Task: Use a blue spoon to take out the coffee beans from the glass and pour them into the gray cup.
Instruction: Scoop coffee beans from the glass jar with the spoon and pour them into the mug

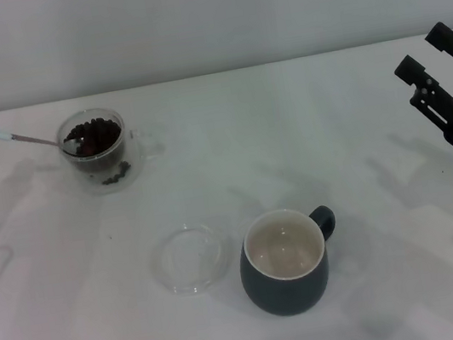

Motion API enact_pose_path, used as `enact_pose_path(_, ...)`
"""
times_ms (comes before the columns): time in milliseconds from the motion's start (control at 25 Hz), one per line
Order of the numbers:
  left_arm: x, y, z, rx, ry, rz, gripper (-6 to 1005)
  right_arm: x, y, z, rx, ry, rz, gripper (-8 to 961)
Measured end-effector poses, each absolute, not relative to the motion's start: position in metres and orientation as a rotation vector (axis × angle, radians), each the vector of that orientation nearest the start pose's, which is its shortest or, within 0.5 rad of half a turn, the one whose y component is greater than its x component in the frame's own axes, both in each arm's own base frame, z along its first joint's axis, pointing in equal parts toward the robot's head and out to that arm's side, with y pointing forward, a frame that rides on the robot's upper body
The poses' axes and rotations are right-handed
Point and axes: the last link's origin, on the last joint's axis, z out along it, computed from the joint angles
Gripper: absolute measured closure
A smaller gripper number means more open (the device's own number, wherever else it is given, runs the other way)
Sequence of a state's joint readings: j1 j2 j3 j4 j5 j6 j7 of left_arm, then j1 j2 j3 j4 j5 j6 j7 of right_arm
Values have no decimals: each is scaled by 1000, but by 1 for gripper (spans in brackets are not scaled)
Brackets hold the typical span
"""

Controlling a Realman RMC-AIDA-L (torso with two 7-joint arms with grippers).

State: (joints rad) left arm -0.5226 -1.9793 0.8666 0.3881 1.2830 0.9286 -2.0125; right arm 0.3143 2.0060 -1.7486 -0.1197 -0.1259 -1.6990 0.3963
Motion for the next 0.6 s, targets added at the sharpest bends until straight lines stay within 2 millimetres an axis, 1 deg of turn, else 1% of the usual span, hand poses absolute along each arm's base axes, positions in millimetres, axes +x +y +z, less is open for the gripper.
enact_pose_path(240, -323, 389, 47, -1548, -1693, -1237, 864, 303, 263, 16, -1872, 213, 1124, 384)
enact_pose_path(480, -328, 383, 55, -1506, -1692, -1304, 864, 304, 262, 16, -1876, 217, 1123, 384)
enact_pose_path(600, -327, 381, 57, -1507, -1691, -1331, 864, 304, 261, 15, -1878, 219, 1121, 384)
